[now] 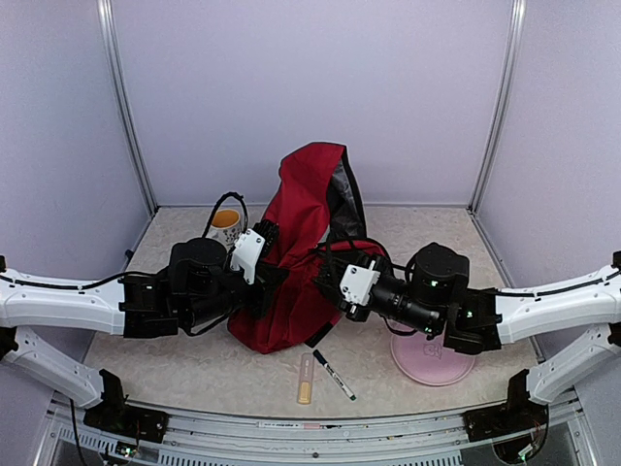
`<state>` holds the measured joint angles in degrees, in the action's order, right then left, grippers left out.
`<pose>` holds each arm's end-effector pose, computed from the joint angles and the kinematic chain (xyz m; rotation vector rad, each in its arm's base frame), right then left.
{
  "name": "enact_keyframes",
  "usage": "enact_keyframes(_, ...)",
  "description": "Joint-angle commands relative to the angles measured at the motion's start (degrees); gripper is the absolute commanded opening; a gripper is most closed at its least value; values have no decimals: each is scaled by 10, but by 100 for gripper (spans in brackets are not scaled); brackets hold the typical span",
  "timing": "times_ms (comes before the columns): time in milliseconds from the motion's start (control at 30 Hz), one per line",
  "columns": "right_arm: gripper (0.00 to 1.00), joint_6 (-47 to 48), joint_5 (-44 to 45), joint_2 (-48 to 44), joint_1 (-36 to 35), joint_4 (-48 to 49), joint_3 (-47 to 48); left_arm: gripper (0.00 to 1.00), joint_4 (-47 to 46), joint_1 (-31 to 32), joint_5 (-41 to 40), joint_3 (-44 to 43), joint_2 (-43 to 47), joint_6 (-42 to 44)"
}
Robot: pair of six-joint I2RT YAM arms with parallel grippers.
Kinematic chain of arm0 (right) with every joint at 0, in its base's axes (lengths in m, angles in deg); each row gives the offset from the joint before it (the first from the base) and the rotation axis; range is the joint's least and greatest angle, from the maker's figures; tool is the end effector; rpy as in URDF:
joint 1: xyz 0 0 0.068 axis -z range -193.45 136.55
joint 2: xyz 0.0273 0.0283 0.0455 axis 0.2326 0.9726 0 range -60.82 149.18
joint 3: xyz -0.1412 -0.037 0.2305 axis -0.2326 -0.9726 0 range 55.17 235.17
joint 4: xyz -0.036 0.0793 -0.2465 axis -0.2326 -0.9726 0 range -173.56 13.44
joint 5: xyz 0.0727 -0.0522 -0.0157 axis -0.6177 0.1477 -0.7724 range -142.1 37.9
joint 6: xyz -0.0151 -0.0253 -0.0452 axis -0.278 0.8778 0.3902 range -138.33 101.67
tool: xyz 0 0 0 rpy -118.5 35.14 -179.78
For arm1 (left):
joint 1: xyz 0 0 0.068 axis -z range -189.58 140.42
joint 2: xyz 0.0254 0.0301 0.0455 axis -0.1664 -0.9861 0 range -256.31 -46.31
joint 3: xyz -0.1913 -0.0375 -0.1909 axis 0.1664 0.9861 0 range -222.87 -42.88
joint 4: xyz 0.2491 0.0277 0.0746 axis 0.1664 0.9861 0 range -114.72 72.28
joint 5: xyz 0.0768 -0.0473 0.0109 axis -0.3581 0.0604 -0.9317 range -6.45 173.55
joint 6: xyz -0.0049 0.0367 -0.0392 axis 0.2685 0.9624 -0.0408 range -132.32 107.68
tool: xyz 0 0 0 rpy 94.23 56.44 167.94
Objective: Pack the student bag
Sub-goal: Pick up the largest pocket of the bag from the student bag.
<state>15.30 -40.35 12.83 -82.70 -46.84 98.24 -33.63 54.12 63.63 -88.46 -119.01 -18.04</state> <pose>0.1117 0.2741 0.2922 -1.1405 1.1146 0.3226 0.1389 -0.2538 0.2738 0.7039 1.7651 -0.5047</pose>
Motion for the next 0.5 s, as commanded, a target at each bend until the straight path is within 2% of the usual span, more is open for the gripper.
enact_keyframes(0,50,97,54,41,-1,84,32,0,-37,3,7,-17,19,4)
enact_keyframes(167,39,111,84,70,0,107,49,0,-40,3,15,-21,15,7)
enact_keyframes(233,38,123,88,77,4,123,50,0,-42,3,17,-20,15,8)
enact_keyframes(367,34,123,68,91,12,86,70,0,-41,2,17,-21,16,10)
enact_keyframes(467,34,127,67,93,18,76,67,0,-39,3,16,-21,17,10)
